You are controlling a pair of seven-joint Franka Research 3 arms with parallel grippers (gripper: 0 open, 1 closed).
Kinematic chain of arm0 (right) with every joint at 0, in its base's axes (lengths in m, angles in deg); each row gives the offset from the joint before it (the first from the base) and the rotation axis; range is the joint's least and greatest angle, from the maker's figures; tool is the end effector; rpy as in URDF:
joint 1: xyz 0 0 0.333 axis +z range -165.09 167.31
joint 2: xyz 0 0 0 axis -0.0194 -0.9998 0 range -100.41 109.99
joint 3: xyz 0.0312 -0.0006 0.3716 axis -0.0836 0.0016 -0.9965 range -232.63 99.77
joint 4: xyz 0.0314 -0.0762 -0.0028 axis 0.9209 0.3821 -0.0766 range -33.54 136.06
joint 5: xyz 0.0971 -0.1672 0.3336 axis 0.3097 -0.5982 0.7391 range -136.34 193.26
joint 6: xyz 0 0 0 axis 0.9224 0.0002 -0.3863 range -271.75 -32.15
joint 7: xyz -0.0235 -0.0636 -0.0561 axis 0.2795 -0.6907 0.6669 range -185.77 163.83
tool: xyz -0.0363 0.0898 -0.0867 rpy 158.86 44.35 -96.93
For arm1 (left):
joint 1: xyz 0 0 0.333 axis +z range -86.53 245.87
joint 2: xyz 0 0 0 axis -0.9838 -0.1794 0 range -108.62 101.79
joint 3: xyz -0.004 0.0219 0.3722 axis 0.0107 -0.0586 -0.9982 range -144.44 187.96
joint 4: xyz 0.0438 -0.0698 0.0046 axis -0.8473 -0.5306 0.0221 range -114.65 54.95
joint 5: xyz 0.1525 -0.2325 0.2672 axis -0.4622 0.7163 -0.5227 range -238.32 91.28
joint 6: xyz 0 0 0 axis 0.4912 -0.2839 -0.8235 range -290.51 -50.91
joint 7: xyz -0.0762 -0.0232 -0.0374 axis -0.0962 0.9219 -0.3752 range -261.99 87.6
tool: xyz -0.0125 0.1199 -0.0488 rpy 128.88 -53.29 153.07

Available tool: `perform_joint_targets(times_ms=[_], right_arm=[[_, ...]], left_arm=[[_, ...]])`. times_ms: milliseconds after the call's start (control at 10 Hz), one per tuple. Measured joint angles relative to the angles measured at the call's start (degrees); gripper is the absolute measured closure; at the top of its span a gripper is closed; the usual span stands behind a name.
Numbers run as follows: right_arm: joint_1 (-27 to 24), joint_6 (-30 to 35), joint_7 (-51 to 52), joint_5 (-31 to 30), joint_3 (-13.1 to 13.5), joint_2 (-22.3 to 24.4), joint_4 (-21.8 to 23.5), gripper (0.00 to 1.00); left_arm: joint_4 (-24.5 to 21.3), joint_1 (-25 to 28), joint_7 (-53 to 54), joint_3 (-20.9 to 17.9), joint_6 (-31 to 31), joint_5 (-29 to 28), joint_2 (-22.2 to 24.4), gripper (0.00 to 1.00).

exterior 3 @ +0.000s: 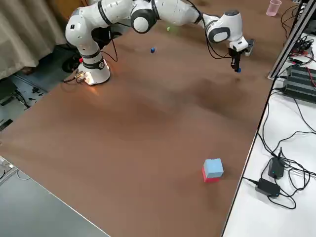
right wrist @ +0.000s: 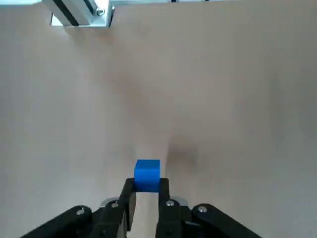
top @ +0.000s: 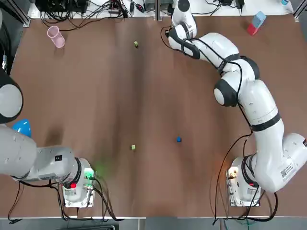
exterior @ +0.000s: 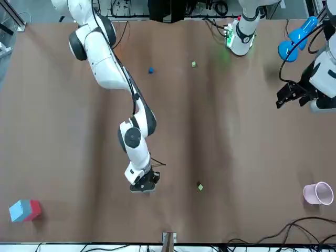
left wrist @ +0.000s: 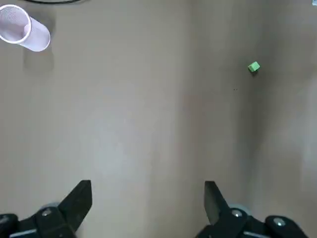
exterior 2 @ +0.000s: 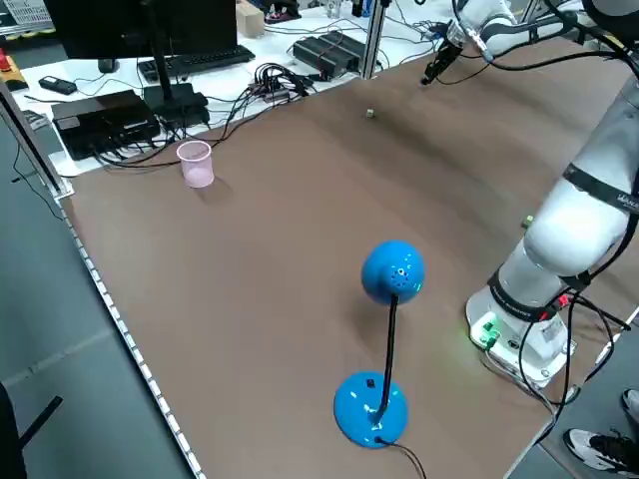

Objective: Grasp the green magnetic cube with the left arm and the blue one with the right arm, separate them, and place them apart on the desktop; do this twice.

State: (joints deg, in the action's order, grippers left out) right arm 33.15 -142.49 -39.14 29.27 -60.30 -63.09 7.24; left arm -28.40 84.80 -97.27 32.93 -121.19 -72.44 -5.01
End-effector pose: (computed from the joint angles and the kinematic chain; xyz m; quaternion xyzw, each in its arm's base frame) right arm 0.7694 0.4269 0.2207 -0.9833 -0.0180 -0.1750 0.0477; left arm 0.5648 -0.0604 0.6516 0.9987 0.0359 0.0317 0.0167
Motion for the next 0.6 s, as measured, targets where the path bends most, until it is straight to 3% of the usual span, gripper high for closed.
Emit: perform_joint_targets(times_ms=[300,600], right_arm=[[-0.10,-1.70,0.03,0.00,-0.01,-0.02,-0.09,0.67],[-0.81,-0.51,0.58,0.00,-0.01,0.28,-1.59,0.22]], left_arm=[[0.06,0.00,-0.11,0.00,0.00,0.00,0.00,0.00],[0.26,0.00,-0.10,0.02,0.00,0.00,0.03,0.00]])
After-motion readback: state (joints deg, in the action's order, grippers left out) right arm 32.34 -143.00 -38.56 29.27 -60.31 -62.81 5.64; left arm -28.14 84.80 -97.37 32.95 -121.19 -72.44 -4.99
